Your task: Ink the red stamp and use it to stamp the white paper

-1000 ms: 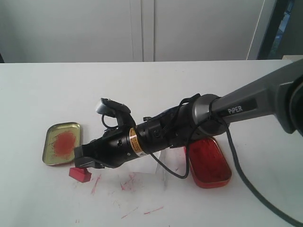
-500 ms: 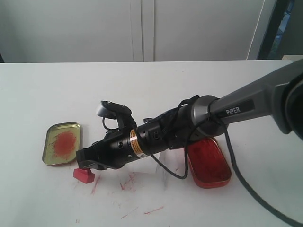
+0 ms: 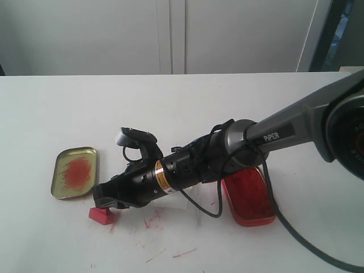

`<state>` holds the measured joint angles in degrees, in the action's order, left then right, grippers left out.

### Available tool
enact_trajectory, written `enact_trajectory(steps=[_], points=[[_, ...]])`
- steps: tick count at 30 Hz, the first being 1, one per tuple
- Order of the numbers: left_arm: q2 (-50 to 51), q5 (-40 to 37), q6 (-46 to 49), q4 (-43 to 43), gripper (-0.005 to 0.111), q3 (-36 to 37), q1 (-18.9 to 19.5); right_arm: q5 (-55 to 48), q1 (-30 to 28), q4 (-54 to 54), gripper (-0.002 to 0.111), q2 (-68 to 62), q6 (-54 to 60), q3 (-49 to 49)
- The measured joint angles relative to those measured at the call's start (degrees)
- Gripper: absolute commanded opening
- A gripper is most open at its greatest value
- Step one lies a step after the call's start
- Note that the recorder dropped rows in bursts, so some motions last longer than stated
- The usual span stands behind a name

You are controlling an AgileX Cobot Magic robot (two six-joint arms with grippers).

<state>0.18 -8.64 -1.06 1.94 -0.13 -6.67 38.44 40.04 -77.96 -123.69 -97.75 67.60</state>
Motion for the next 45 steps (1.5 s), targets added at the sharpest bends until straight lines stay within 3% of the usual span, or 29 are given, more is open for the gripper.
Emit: enact_trajectory(steps=[5, 16, 23, 31, 40, 44, 45], points=[[0.0, 0.0, 0.0, 0.0, 0.0, 0.0, 0.0, -1.7, 0.0, -0.8, 0.028, -0.1, 0.3, 0.2], [0.0, 0.0, 0.0, 0.0, 0.0, 0.0, 0.0, -4.2, 0.0, -1.0, 0.029, -0.1, 2.8, 2.3], [0.0, 0.0, 0.0, 0.0, 0.0, 0.0, 0.0, -7.6, 0.0, -1.4, 0.045, -0.1, 4.4, 4.0], [0.0, 0.0, 0.0, 0.0, 0.0, 0.0, 0.0, -11.1, 0.0, -1.5, 0.046, 0.0, 5.4, 7.0], [0.0, 0.0, 0.0, 0.0, 0.0, 0.0, 0.0, -11.6, 0.0, -8.2, 0.035, 7.5, 3.8, 7.8], [0.0, 0.0, 0.0, 0.0, 0.0, 0.0, 0.0, -11.7, 0.0, -18.3, 0.024, 13.8, -5.2, 7.8], [0.0, 0.0, 0.0, 0.0, 0.0, 0.0, 0.0, -11.5, -0.1, -19.4, 0.015, 15.7, -7.6, 7.8]])
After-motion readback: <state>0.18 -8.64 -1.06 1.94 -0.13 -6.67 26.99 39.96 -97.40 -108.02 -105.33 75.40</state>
